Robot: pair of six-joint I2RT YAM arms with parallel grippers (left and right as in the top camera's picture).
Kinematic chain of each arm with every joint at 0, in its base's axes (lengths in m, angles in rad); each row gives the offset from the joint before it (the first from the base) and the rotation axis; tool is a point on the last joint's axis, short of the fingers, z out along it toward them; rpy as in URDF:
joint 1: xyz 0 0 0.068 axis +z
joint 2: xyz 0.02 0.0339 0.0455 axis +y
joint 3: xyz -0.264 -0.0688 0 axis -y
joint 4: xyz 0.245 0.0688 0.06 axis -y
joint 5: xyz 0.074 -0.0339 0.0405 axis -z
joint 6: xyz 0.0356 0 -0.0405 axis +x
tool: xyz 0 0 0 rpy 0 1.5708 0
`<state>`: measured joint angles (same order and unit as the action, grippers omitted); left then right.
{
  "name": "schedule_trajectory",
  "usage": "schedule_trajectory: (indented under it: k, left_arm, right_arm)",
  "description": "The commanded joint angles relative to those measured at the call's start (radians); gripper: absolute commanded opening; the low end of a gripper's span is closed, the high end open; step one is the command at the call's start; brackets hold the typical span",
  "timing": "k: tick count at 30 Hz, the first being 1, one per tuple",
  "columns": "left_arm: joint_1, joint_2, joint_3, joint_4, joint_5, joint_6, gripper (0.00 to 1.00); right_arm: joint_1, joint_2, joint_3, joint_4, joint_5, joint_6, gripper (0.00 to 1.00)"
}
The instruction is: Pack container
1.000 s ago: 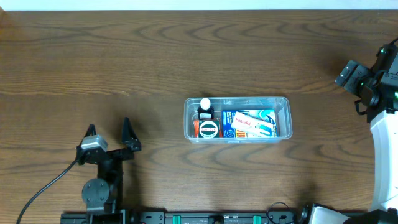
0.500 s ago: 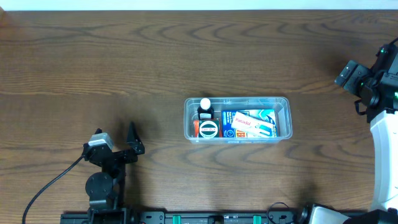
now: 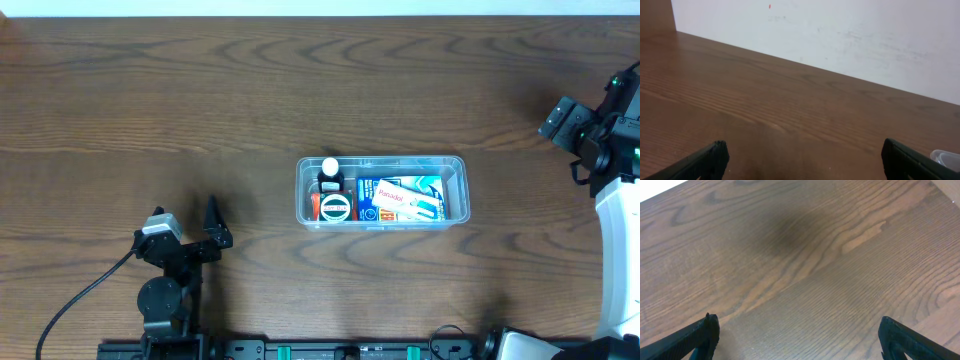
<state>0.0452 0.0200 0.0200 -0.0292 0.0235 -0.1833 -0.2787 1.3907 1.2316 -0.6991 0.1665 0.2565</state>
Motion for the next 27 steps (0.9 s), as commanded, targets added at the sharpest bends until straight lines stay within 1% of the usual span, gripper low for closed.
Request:
schedule_trajectory:
  k: [1, 6, 10, 13, 17, 23, 25, 27]
  left_arm:
    - [0.007, 0.004, -0.016, -0.042, -0.008, 0.006, 0.98]
    - [0.007, 0.004, -0.016, -0.042, -0.008, 0.006, 0.98]
    - [0.007, 0.004, -0.016, -0.042, -0.008, 0.006, 0.98]
    - [0.007, 0.004, -0.016, -0.041, -0.008, 0.006, 0.98]
    - [0.007, 0.004, -0.016, -0.041, -0.008, 0.006, 0.98]
    - [0.007, 0.004, -0.016, -0.042, -0.008, 0.006, 0.98]
    - [0.007, 0.004, -0.016, -0.042, -0.008, 0.006, 0.98]
    - [0.007, 0.004, -0.016, -0.042, -0.008, 0.005, 0.98]
  right_arm:
    - [-0.005, -0.001, 0.011, -0.001, 0.001, 0.012, 0.99]
    - [0.024, -0.049, 0.006, -0.004, 0.002, 0.012, 0.99]
    - [0.108, -0.159, -0.029, -0.004, 0.002, 0.012, 0.99]
    - [0.187, -0.262, -0.080, 0.006, 0.106, -0.029, 0.99]
    - [0.242, -0.406, -0.177, 0.006, 0.140, -0.033, 0.99]
    - [0.249, -0.631, -0.366, -0.021, 0.140, -0.033, 0.99]
    - [0.249, -0.712, -0.442, 0.018, 0.132, -0.033, 0.99]
    - [0.250, -0.811, -0.537, 0.114, 0.097, -0.033, 0.99]
